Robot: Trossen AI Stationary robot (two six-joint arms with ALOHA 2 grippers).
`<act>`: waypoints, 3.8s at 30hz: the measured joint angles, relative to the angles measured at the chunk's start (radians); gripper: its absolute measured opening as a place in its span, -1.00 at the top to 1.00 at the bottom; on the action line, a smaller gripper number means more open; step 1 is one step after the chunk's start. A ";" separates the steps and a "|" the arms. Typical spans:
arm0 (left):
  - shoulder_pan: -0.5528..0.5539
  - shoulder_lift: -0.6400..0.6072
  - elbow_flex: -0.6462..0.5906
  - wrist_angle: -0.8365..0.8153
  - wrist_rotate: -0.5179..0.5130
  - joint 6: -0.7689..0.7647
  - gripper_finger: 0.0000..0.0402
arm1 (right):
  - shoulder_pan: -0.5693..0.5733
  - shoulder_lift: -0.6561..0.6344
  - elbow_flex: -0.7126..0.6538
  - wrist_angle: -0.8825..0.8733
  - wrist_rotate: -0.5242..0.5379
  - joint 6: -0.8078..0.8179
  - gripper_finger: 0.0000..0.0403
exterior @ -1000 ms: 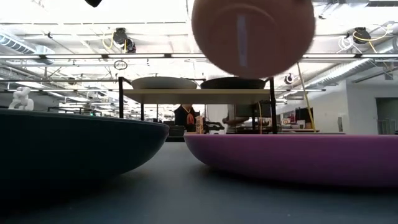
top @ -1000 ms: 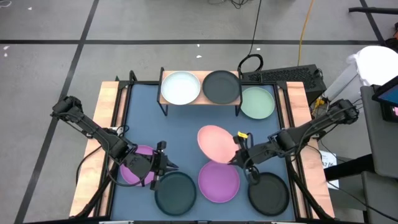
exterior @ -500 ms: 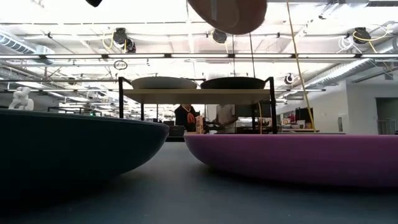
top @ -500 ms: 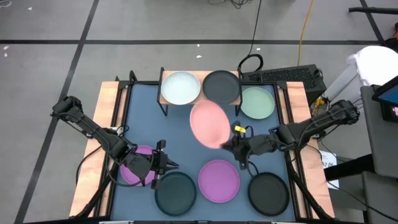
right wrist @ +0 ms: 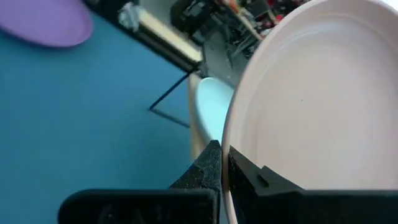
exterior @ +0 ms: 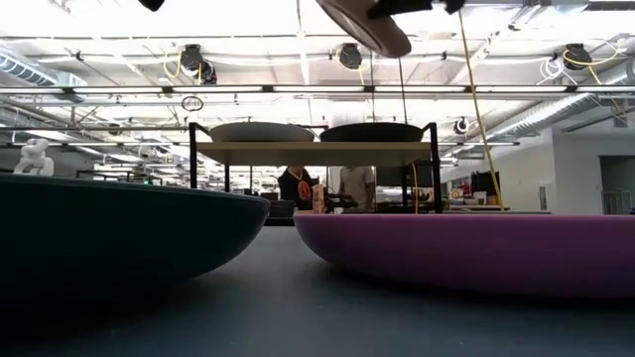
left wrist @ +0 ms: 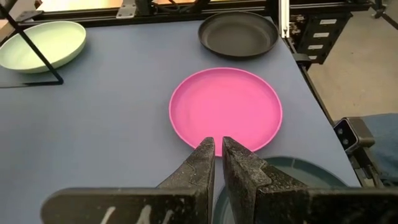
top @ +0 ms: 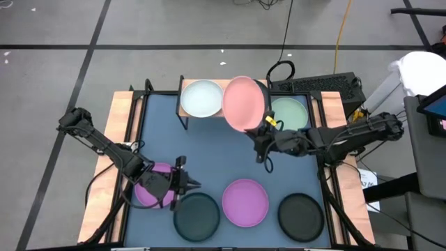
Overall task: Place and stack plates onto a shelf
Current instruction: Stack the orange plate on top of the black plate on the shelf
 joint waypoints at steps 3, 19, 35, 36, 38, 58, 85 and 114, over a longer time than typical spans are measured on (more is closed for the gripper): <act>0.005 0.000 0.000 0.000 -0.001 -0.006 0.81 | -0.029 0.000 0.000 0.034 -0.002 -0.022 1.00; 0.049 0.000 0.000 0.016 -0.001 0.044 0.81 | -0.180 0.006 0.000 0.035 -0.123 -0.070 1.00; 0.054 0.000 0.000 0.038 0.002 0.012 0.81 | -0.218 0.056 -0.001 -0.020 -0.252 -0.097 1.00; 0.053 0.000 0.000 0.038 0.002 0.012 0.81 | -0.217 0.056 -0.001 -0.022 -0.227 -0.098 1.00; 0.050 0.000 0.000 0.037 0.003 0.012 0.81 | -0.224 0.056 -0.001 -0.026 -0.212 -0.102 0.99; 0.050 0.000 0.000 0.043 0.003 0.014 0.81 | -0.381 0.056 -0.088 -0.004 -0.301 -0.083 0.98; 0.050 0.000 0.000 0.044 0.004 0.017 0.81 | -0.401 0.056 -0.089 -0.005 -0.474 -0.071 0.98; 0.090 0.000 0.000 0.043 0.001 0.065 0.81 | -0.486 0.057 0.068 -0.128 -0.500 0.057 1.00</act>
